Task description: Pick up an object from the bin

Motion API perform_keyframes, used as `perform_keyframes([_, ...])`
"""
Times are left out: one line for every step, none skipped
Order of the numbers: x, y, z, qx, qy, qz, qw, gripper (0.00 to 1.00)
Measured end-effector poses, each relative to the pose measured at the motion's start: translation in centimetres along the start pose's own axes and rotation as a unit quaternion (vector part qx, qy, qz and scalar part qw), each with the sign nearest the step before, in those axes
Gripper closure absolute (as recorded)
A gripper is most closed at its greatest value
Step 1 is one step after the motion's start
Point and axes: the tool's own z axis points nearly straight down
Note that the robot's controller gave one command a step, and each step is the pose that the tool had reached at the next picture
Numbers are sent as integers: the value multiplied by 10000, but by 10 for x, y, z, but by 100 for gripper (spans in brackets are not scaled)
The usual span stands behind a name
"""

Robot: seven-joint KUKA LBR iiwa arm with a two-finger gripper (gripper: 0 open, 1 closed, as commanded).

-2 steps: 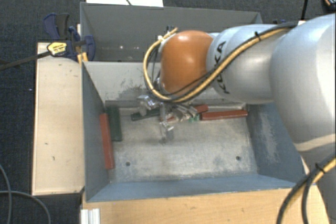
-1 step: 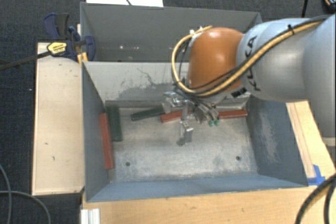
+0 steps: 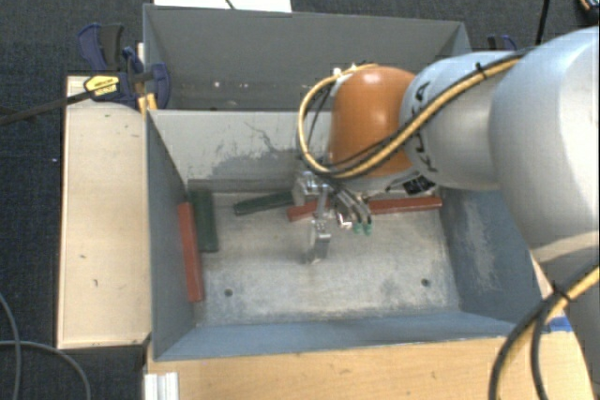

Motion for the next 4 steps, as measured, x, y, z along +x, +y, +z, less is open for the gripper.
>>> perform_keyframes([-2, 0, -3, -3, -32, 13, 10000, 100])
perform_keyframes([40, -23, -128, -1, -54, 153, 9999, 100])
perform_keyframes([41, -22, -123, -2, -16, 153, 9999, 0])
perform_keyframes([3, -20, 4, 4, 13, -446, 9990, 0])
